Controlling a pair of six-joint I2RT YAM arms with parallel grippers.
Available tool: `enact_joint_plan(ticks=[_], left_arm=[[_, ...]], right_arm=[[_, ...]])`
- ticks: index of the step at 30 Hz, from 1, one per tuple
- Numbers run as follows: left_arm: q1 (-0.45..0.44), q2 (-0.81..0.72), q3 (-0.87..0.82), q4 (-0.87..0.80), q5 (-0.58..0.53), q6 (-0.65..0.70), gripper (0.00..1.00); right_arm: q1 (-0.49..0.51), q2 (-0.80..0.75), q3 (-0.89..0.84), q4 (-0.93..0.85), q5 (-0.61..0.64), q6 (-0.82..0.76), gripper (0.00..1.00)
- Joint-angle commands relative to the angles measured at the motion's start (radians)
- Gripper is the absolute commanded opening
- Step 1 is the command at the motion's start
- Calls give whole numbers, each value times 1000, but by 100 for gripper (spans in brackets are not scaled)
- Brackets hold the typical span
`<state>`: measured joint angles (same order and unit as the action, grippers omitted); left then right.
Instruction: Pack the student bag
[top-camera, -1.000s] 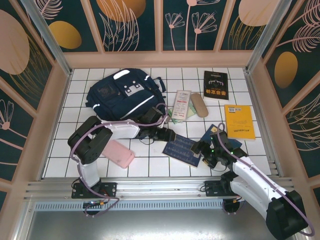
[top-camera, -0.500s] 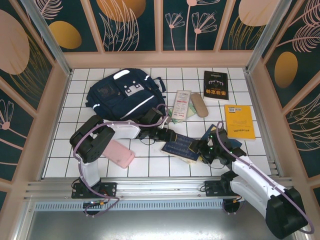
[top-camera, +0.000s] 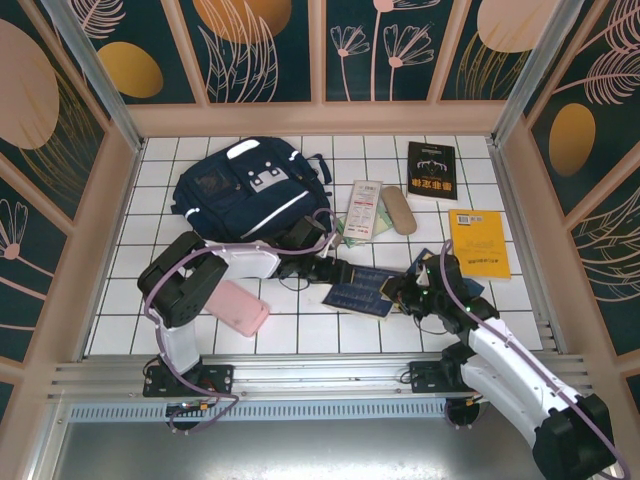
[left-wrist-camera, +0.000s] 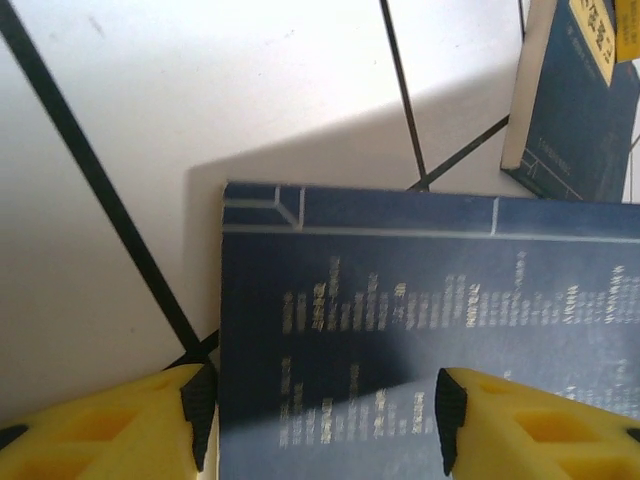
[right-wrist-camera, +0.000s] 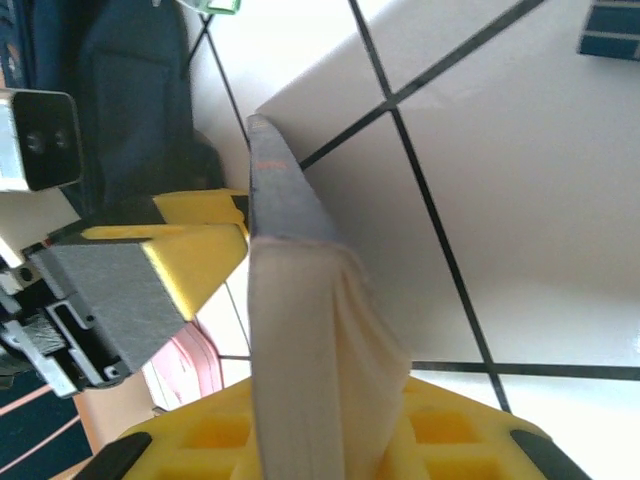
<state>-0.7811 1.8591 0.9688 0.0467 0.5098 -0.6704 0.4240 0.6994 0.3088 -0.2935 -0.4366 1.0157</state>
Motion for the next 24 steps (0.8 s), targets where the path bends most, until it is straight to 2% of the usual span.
enact_joint_plan(ticks=[1,6,10,16,18,20,22,24], left_arm=[[22,-75,-42,-81,-69,-4,65],[100,-169,-170,47,19,-132,67],[103,-188,-248,204,129,-255,69],[105,-304,-242,140,75,-293,72],[105,-348,-240,123,62,-345,73],[106,-380,-258,148,54,-455,76],[105,-400,-305,227,43,-634,80],[98,-416,-400,441,34,-848,81]], right_arm=[[-6,-4,61,-26,12,-38,20],[-18,0,74,-13,-33,-13,19],[-42,2,63,32,-91,63,18],[-129,-24,19,136,-196,214,16],[-147,-46,-2,186,-211,282,16],[-152,-55,1,194,-198,307,16],[-151,-51,6,206,-192,324,16],[-151,-49,3,221,-190,340,16]])
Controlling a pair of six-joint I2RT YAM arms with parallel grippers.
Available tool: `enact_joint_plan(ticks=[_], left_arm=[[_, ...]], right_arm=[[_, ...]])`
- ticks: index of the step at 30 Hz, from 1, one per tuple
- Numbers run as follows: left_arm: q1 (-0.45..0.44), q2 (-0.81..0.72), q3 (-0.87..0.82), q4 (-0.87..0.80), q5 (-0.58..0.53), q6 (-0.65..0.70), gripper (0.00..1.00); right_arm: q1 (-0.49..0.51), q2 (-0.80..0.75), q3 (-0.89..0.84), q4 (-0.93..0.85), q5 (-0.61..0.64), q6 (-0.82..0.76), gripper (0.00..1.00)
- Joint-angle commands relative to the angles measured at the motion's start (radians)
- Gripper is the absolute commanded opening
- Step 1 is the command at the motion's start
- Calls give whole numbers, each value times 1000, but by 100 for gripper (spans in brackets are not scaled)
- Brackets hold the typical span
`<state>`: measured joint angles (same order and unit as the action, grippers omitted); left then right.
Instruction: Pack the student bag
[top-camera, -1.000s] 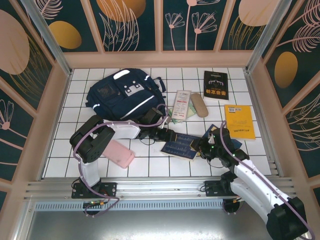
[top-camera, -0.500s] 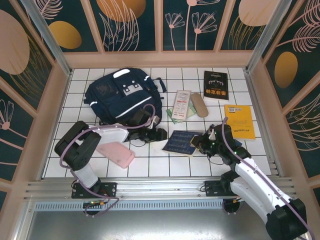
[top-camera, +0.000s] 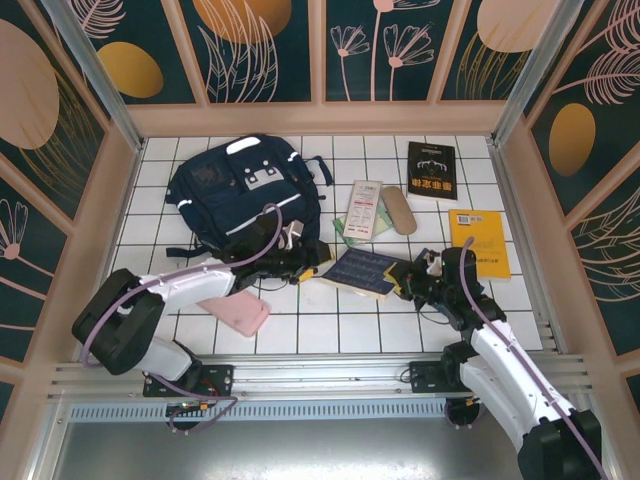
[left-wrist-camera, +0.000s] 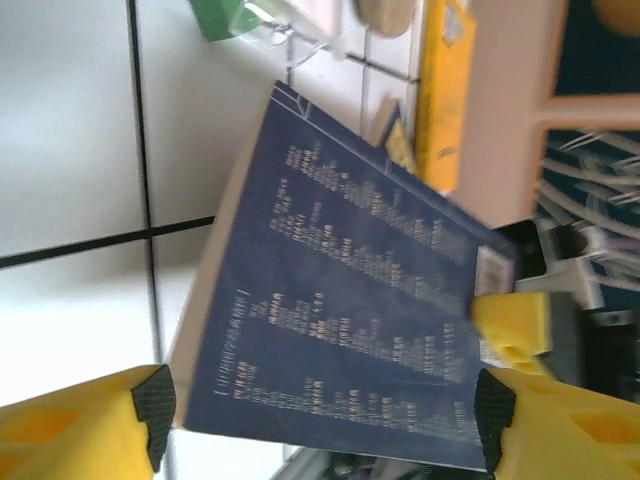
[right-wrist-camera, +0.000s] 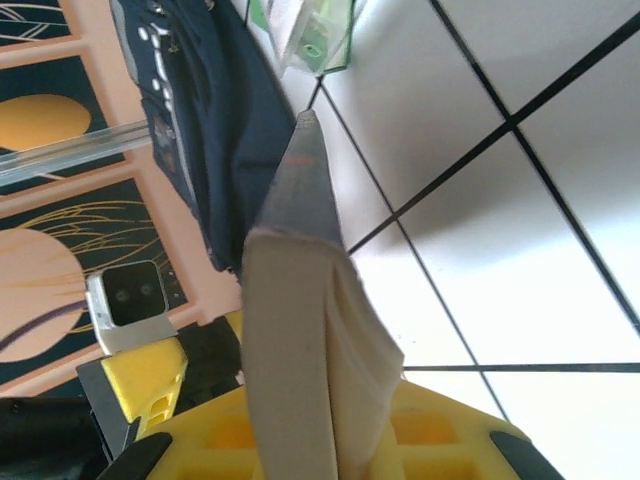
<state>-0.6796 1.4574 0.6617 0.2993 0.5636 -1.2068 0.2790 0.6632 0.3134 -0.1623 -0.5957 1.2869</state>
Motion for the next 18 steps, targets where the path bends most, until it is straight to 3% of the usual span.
enact_joint_plan(ticks=[1,5,11,18], left_arm=[[-12,-19,-137,301,-39,-412,82],[-45,-59,-141,299,-129,-512,86],[-54,-95,-113,148,-197,-497,89],[-58,10,-98,263,-189,-547,88]], right_arm=[[-6,-14,-2,92,-27,73,16],[-8,-19,3,88,-15,77,16],[-6,-43,10,94,-9,99,16],[-5,-69,22,88,-9,124,16]])
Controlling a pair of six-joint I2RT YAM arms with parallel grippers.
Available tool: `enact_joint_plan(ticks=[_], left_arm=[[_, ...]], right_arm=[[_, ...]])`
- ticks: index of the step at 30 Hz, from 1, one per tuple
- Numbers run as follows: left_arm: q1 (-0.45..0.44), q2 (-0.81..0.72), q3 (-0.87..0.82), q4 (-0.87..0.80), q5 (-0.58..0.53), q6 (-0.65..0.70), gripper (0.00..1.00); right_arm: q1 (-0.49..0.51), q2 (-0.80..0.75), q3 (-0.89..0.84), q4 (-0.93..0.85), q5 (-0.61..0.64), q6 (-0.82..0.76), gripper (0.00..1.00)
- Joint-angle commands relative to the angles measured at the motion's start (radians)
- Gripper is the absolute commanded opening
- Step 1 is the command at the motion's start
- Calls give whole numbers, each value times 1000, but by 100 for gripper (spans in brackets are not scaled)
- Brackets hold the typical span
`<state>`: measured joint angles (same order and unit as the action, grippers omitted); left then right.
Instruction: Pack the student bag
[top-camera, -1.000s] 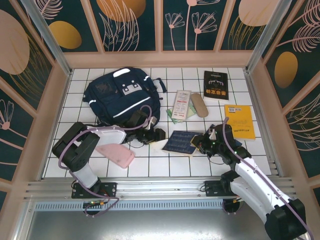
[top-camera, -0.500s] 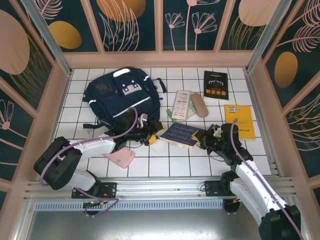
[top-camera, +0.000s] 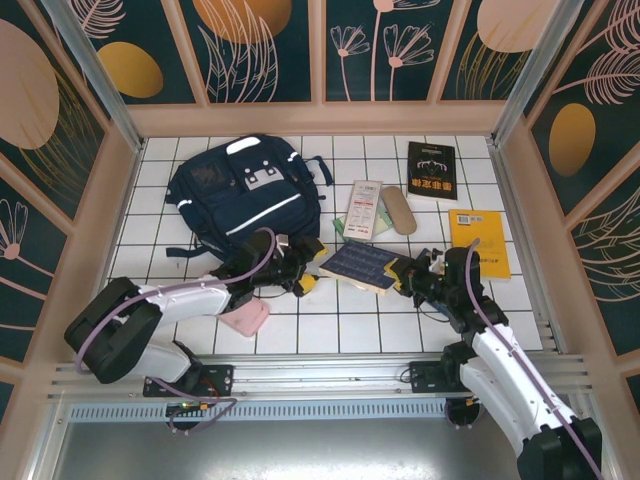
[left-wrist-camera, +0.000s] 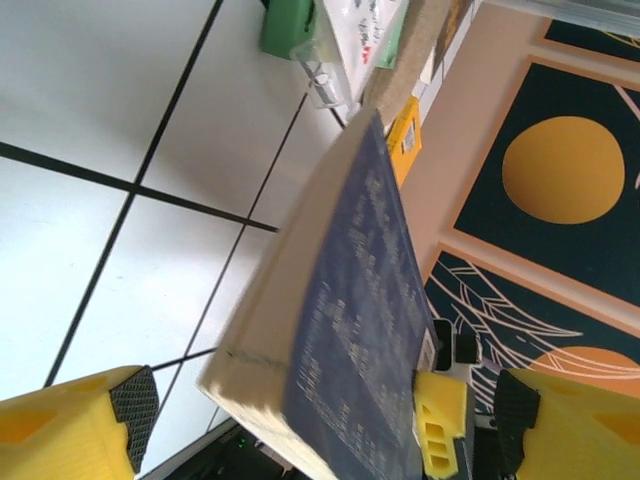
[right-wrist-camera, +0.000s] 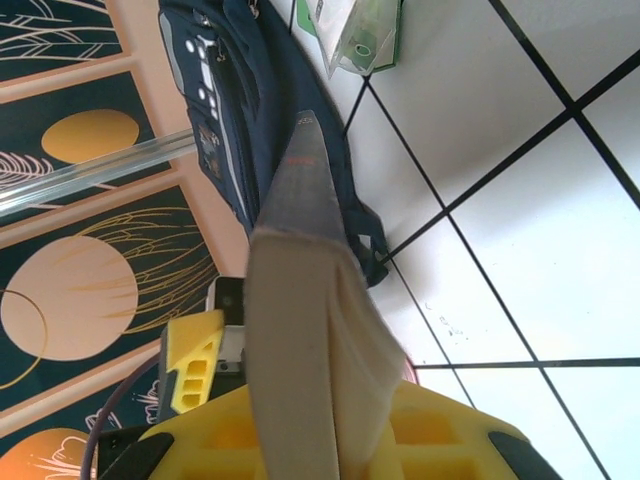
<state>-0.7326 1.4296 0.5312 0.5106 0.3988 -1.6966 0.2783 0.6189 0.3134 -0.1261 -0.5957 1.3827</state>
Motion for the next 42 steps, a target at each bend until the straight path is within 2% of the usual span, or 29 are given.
enact_joint_plan(ticks=[1,7,11,14,20,21,22,25,26,29,33,37,42], left_arm=[[-7,51,49,61,-24,-60,87],[-29,139,142,105,-30,-70,83],[-33,169,150,181,-51,-111,71],[-37,165,146,200,-77,-116,56],[-38,128,100,255,-122,-141,12],[-39,126,102,255,-122,-140,6],[-39,126,103,256,-119,-141,0],[-39,118,99,275,-123,-151,0],[-39,110,97,275,-130,-153,0],[-36,86,92,269,-146,-152,0],[-33,64,92,267,-147,-154,0],[-33,54,93,267,-145,-158,0],[-33,58,102,266,-133,-152,0]], right_arm=[[-4,-30,23,50,-7,31,16],[-3,-52,29,47,-1,48,16],[-2,-67,30,38,6,55,16],[-2,-77,26,37,12,59,16],[-1,-77,24,28,28,58,16],[-2,-76,26,23,32,55,17],[-2,-76,31,14,38,50,23],[-3,-74,63,-66,69,-4,72],[-3,-72,78,-104,86,-29,81],[-4,-71,130,-239,157,-122,97],[-5,-80,140,-301,206,-191,99],[-5,-80,77,-176,144,-188,99],[-3,-93,-2,95,44,-129,95]])
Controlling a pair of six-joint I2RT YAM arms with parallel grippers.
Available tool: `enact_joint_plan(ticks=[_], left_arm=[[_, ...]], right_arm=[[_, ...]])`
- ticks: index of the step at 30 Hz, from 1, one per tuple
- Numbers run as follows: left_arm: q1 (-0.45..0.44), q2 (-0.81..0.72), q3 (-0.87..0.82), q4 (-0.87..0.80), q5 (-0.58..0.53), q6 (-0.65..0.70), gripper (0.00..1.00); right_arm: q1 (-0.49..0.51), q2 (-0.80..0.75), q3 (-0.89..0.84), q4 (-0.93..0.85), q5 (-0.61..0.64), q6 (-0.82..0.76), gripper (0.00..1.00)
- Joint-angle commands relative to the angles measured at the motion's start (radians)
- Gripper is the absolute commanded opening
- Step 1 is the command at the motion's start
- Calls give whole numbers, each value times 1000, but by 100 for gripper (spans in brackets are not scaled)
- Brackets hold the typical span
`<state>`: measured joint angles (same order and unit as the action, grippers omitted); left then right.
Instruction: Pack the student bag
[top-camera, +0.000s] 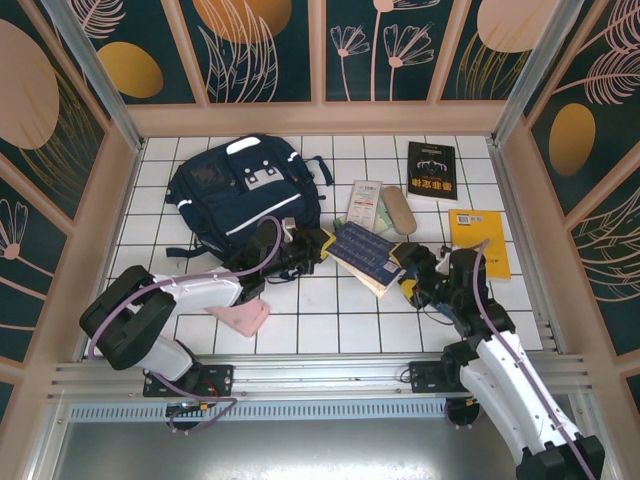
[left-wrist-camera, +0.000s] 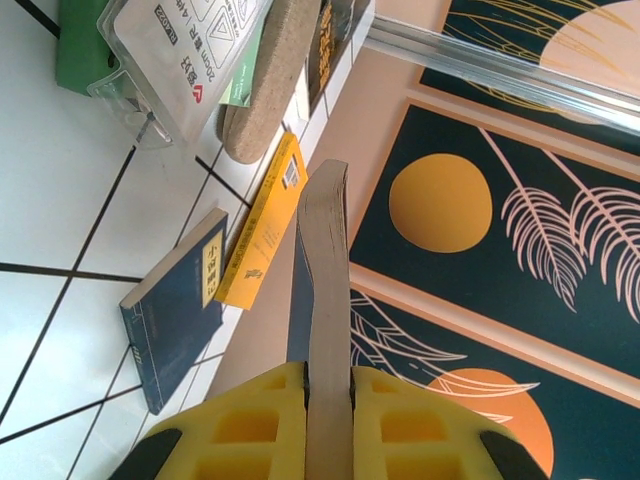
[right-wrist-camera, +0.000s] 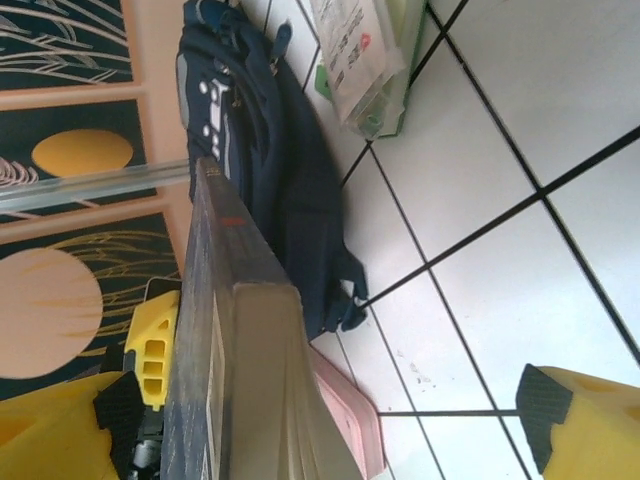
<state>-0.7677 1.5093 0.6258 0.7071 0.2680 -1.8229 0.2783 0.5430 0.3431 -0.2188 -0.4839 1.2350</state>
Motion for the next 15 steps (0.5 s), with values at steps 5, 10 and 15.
enact_joint_plan(ticks=[5,10,15], left_arm=[[2,-13,0,70,4,-24,0],[2,-23,-11,61,-8,-13,0],[7,-36,-9,20,-23,34,0]], right_arm=[[2,-43,-24,314,-100,49,82],[3,-69,-19,335,-128,69,67],[5,-95,-14,295,-138,72,57]])
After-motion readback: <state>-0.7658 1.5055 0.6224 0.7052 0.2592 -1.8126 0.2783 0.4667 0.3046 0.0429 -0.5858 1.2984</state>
